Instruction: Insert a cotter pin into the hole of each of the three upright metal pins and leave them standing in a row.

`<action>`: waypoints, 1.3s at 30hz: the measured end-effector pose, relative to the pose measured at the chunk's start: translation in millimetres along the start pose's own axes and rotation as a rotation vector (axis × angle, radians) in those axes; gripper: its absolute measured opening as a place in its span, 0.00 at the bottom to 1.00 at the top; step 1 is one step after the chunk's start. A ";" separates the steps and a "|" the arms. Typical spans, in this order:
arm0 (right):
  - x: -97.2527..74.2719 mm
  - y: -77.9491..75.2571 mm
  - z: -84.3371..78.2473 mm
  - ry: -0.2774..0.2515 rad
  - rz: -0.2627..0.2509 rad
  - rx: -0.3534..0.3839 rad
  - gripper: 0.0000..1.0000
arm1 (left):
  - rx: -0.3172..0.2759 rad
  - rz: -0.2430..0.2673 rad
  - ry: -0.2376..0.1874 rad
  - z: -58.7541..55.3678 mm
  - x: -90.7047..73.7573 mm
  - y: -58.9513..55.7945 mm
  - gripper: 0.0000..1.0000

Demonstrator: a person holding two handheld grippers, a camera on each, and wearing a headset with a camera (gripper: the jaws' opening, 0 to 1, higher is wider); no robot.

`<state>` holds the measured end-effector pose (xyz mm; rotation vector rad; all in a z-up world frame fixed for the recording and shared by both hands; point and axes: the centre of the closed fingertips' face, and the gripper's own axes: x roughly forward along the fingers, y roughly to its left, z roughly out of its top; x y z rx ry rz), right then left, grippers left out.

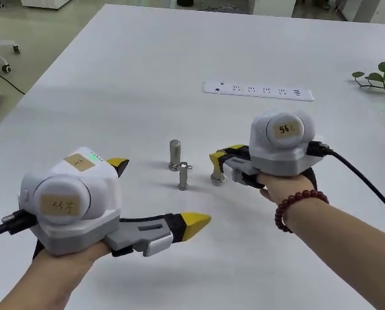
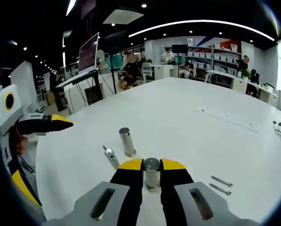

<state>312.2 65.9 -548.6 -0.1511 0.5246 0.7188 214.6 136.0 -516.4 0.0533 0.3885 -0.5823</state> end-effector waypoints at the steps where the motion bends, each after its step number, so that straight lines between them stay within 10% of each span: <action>1: -2.3 1.0 -0.8 -0.002 -0.003 0.008 0.07 | 0.001 0.000 0.000 -0.1 -1.0 -0.7 0.99; 39: -34.3 20.5 -35.4 0.021 -0.089 0.044 0.07 | 0.045 -0.018 0.000 -2.3 -9.1 -12.7 0.97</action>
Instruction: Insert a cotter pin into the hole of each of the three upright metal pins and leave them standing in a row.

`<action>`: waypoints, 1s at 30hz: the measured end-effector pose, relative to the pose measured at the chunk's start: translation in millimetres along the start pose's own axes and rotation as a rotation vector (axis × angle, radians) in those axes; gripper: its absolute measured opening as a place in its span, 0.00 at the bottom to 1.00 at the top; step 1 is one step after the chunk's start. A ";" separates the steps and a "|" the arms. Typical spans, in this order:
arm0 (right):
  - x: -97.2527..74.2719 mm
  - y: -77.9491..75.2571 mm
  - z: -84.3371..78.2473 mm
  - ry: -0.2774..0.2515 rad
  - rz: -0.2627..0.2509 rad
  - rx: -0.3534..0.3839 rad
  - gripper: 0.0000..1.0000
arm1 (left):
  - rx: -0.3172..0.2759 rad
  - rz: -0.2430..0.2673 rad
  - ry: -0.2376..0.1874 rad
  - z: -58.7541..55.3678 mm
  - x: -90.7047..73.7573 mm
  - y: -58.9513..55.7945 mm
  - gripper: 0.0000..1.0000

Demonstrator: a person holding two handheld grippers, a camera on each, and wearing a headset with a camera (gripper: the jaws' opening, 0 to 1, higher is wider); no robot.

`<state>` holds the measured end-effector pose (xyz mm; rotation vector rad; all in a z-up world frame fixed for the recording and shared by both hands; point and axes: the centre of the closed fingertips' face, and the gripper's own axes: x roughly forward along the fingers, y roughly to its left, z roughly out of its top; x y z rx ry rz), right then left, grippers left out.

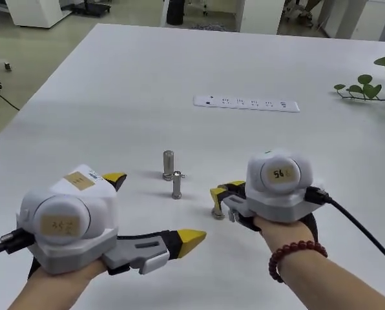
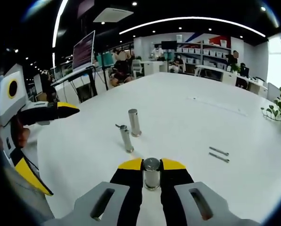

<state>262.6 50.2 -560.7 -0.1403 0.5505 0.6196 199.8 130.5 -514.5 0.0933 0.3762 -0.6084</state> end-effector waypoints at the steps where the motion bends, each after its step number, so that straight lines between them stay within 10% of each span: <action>1: -0.8 -0.9 -1.5 0.010 -0.003 0.004 0.07 | 0.001 0.001 0.001 0.0 -0.2 0.3 0.97; 30: -12.2 -7.6 3.6 -0.015 0.069 0.023 0.18 | 0.002 0.000 0.015 -2.7 1.1 -0.5 0.97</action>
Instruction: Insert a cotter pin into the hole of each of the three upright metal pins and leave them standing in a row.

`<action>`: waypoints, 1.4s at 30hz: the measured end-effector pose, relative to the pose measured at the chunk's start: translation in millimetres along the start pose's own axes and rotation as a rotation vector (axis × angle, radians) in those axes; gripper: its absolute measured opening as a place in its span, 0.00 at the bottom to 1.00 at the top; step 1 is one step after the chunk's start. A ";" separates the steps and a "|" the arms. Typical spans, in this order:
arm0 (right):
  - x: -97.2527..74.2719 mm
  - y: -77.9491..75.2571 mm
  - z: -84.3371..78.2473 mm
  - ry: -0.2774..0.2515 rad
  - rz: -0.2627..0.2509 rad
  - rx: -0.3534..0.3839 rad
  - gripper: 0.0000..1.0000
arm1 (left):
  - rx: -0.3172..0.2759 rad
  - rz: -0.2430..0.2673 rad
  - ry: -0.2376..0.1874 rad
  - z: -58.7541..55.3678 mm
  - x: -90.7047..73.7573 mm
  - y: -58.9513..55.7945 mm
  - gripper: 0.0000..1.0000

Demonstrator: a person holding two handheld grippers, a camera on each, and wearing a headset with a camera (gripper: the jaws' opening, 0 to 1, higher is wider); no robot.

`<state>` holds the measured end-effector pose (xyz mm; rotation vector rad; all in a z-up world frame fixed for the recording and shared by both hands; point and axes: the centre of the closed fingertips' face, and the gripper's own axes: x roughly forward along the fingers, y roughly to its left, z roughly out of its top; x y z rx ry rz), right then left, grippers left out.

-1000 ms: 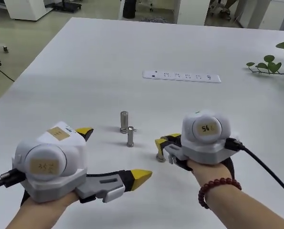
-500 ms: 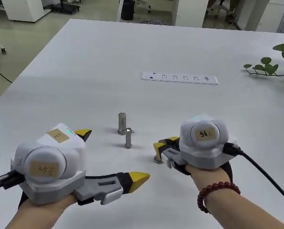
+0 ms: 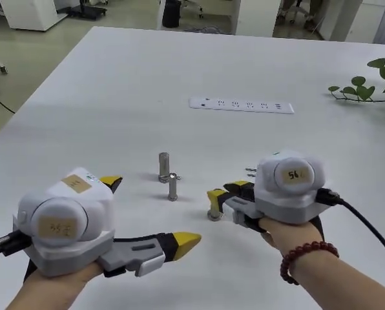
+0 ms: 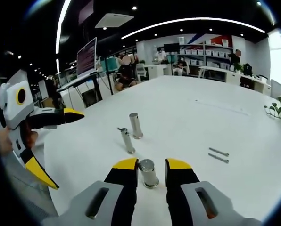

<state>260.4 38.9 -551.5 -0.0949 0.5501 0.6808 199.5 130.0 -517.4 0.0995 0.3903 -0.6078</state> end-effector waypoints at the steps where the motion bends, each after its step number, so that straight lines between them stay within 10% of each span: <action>1: -2.0 -0.6 0.6 0.000 0.010 0.007 0.19 | -0.001 0.000 0.002 -0.4 0.1 -0.1 0.97; 13: -20.9 -15.2 11.0 0.023 0.058 -0.037 0.16 | 0.006 0.011 0.004 -0.8 -1.1 1.1 0.96; 42: -12.8 -76.7 -4.4 0.306 0.091 -0.290 0.16 | 0.005 -0.005 0.016 -5.1 2.3 -1.2 0.96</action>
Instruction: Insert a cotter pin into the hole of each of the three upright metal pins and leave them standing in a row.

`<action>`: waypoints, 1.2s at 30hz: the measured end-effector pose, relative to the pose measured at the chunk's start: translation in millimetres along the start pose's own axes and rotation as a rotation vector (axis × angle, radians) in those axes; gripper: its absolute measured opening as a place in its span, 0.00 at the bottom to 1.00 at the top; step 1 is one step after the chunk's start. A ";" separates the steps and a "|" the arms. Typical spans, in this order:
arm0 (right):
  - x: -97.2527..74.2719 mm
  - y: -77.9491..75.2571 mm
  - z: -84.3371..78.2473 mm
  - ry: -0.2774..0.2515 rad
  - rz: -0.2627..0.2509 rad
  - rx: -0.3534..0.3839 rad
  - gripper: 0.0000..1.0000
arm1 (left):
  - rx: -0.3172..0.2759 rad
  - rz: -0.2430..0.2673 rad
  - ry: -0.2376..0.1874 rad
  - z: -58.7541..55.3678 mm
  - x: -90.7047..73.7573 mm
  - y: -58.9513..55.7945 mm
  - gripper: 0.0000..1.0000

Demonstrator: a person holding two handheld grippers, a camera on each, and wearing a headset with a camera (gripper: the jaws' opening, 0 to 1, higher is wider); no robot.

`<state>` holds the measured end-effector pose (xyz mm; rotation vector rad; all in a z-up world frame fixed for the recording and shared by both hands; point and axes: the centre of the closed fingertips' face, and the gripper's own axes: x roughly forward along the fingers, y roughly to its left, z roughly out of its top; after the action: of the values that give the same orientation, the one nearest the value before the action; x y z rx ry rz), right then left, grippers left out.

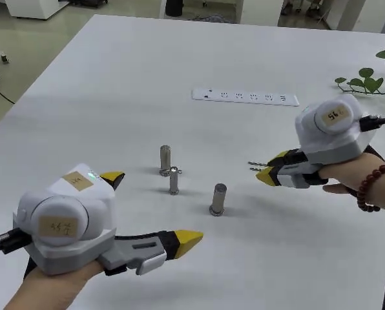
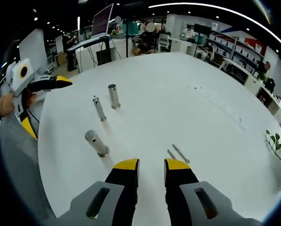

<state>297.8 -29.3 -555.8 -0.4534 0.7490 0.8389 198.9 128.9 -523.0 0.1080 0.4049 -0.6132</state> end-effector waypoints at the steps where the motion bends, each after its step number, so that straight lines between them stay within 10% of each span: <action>1: 2.2 -1.6 0.3 0.005 0.007 -0.001 0.16 | -0.002 -0.001 0.001 -0.4 0.1 0.0 0.96; 21: 42.4 -52.4 -23.7 0.158 0.041 -0.063 0.13 | -0.001 -0.014 0.035 -8.2 5.2 -2.7 0.93; 36: 48.3 -48.7 -35.3 0.206 0.062 -0.075 0.10 | -0.002 -0.021 0.046 -10.7 6.4 -3.7 0.91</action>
<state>343.5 -56.6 -611.6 -0.5917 0.9272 0.8893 197.8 124.8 -535.3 0.1157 0.4513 -0.6318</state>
